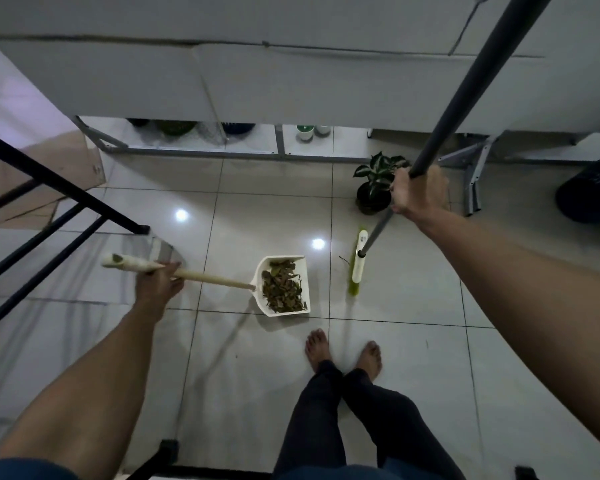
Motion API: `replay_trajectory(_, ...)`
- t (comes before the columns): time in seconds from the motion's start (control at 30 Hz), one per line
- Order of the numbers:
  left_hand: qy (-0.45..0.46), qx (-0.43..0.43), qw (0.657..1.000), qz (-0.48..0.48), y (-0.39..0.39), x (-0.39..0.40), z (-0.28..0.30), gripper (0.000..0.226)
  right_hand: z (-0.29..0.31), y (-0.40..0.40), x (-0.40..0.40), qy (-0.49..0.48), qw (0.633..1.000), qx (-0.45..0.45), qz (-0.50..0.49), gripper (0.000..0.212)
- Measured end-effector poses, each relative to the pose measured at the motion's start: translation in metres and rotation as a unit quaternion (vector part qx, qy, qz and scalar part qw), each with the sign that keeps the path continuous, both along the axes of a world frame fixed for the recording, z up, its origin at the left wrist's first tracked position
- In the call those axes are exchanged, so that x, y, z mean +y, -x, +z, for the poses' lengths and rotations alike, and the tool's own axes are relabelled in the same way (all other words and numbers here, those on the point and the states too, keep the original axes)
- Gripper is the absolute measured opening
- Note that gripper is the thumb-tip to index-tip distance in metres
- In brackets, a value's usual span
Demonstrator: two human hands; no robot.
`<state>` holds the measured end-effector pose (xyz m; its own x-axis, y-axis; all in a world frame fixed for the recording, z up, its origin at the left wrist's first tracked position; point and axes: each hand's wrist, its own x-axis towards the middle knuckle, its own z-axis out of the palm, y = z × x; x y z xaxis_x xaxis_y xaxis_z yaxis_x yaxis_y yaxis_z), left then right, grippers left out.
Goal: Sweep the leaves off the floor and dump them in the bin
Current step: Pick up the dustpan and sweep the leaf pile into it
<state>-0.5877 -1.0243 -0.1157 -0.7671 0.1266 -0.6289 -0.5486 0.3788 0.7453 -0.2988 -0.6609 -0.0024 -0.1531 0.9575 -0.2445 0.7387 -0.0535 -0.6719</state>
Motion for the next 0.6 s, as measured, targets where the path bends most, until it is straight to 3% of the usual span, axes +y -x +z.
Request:
replay_trajectory(0.17,-0.005,-0.016,0.999,0.051,-0.035,0.004,-0.014,0.003,-0.007,-0.012,0.004,0.018,1.0,-0.006,0.0,0.041)
replay_trajectory(0.3,-0.014,-0.036,0.997,0.07,-0.057,0.033,-0.021,0.015,-0.014,-0.019,0.015,0.026,1.0,-0.011,0.015,0.038)
replay_trajectory(0.43,-0.026,-0.05,0.997,0.053,-0.049,0.047,-0.019,0.004,-0.013,-0.026,0.024,0.026,0.999,-0.007,0.023,0.035)
replay_trajectory(0.6,-0.009,-0.031,0.999,0.017,-0.062,0.081,-0.001,0.011,0.008,-0.045,0.037,0.056,0.998,0.001,0.007,0.031)
